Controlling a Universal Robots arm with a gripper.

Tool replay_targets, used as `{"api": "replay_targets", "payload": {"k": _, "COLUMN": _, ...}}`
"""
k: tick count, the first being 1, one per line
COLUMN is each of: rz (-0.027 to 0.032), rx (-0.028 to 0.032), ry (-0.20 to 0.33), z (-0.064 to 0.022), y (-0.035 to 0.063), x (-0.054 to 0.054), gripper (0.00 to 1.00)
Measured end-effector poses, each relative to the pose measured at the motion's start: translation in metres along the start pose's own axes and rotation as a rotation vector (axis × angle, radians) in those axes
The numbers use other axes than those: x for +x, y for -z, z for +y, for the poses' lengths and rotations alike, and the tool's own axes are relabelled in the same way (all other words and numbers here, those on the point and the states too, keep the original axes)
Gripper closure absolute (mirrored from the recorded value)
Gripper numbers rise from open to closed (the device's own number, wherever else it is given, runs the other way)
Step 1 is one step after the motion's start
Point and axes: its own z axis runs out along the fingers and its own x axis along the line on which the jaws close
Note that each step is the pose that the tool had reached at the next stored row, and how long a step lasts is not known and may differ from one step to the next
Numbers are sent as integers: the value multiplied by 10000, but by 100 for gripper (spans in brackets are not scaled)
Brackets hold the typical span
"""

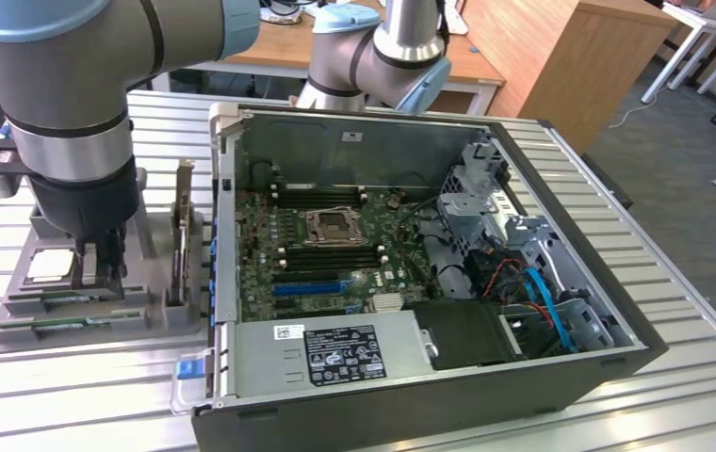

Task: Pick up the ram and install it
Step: 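Pick up the ram and move it above insertion slot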

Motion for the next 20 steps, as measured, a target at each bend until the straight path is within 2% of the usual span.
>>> {"api": "replay_targets", "payload": {"k": 11, "rz": 0, "rx": 0, "ry": 0, "z": -1, "y": -6, "x": -2, "gripper": 64}}
{"api": "replay_targets", "payload": {"k": 20, "rz": 1, "rx": -1, "ry": 0, "z": -5, "y": -83, "x": -1, "gripper": 64}}
